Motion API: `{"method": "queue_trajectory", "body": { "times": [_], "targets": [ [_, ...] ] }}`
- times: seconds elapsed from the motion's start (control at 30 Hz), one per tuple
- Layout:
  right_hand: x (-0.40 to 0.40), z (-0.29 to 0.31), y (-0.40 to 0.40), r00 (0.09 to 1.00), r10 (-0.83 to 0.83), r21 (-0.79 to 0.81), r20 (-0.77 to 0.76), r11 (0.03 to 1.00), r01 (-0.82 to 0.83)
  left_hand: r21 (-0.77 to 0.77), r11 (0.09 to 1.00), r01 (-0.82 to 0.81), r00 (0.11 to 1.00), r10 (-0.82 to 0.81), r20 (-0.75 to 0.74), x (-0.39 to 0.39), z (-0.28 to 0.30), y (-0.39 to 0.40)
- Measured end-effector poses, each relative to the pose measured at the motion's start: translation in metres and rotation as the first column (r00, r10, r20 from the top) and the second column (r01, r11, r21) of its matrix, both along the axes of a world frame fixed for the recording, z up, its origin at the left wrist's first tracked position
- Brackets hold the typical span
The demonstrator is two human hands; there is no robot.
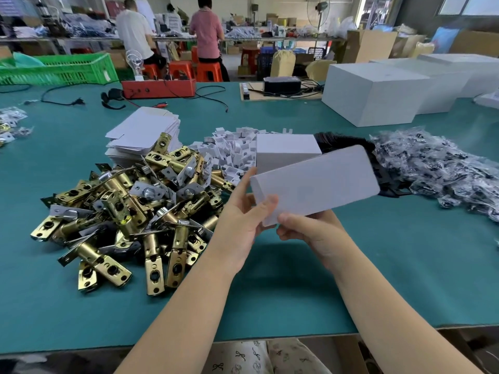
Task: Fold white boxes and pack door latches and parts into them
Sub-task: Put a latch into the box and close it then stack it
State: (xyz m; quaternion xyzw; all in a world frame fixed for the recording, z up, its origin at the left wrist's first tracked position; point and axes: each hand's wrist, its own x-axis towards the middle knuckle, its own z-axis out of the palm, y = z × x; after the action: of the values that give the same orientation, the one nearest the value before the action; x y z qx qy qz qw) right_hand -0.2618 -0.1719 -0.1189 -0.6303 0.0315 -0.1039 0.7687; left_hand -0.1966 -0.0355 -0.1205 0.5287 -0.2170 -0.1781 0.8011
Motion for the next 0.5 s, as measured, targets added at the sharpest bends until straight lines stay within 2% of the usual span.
{"method": "queue_trajectory", "body": {
  "times": [0.1,0.27,0.5],
  "targets": [
    [-0.0003,0.0012,0.0022,0.999,0.046,-0.042,0.004,0.998,-0.046,0.082,0.992,-0.100,0.991,0.092,0.096,-0.0026,-0.0028,-0.0046],
    [0.0000,0.0012,0.0008,0.997,0.074,-0.026,0.009,0.997,-0.074,0.132,0.958,-0.256,0.961,0.237,0.144,-0.0021,-0.0033,-0.0068],
    [0.0012,-0.0016,-0.0027,0.999,-0.007,-0.004,-0.034,1.000,0.007,0.165,0.966,-0.197,0.971,0.169,0.167,-0.0101,-0.0020,-0.0088]
  ]
}}
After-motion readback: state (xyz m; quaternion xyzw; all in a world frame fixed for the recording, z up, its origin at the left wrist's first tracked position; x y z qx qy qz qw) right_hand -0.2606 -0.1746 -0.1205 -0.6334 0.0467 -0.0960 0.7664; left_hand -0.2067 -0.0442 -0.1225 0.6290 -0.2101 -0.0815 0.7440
